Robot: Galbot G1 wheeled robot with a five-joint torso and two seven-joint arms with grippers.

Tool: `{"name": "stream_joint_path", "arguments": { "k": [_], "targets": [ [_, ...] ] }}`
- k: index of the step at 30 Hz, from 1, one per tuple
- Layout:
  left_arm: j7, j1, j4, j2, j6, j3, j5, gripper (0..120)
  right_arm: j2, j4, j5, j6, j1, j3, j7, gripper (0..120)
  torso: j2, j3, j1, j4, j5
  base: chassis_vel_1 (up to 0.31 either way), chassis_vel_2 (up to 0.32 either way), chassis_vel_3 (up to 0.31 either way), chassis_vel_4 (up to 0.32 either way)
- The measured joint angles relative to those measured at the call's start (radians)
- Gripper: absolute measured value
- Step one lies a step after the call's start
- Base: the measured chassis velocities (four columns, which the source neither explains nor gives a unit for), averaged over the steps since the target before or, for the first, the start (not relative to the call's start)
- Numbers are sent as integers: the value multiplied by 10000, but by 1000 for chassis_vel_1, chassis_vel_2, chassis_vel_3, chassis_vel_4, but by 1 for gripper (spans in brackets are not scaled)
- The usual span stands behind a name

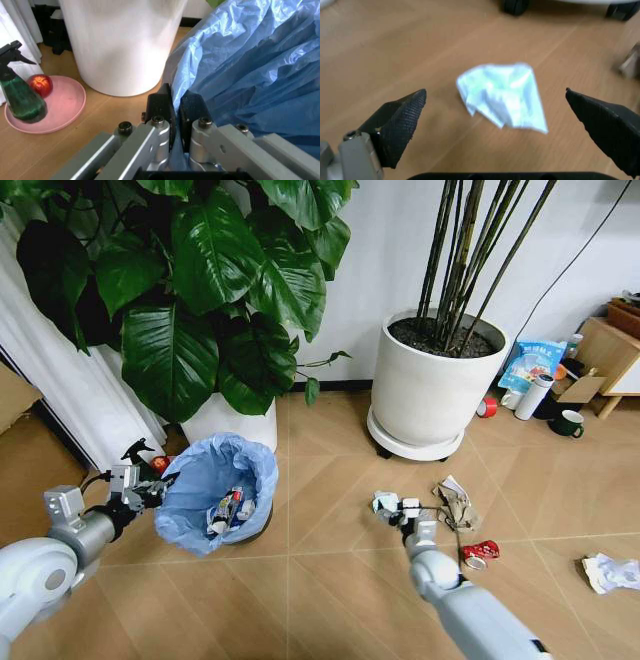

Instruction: Pick up the trash bin and place the garbage on the floor into it.

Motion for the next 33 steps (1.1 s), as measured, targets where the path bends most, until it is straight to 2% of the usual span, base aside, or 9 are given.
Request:
{"name": "stream_joint_path", "arguments": {
  "k": [11,26,33],
  "targets": [
    [-4,11,25,-43,-11,11,21,0,681,-1400,-822,-27,695,24,155,100,0,0,1,-3,-3,0,0,0,0],
    [25,-25,131,-44,-54,-15,18,0,1575,-4089,-2416,292,2227,292,99,100,-1,0,1,-2,-2,0,0,0,0],
    [55,-86,199,-39,-64,-6,4,0,1775,-4740,-2589,247,2550,353,10,100,-1,0,1,-4,-2,0,0,0,0]
  ]
}}
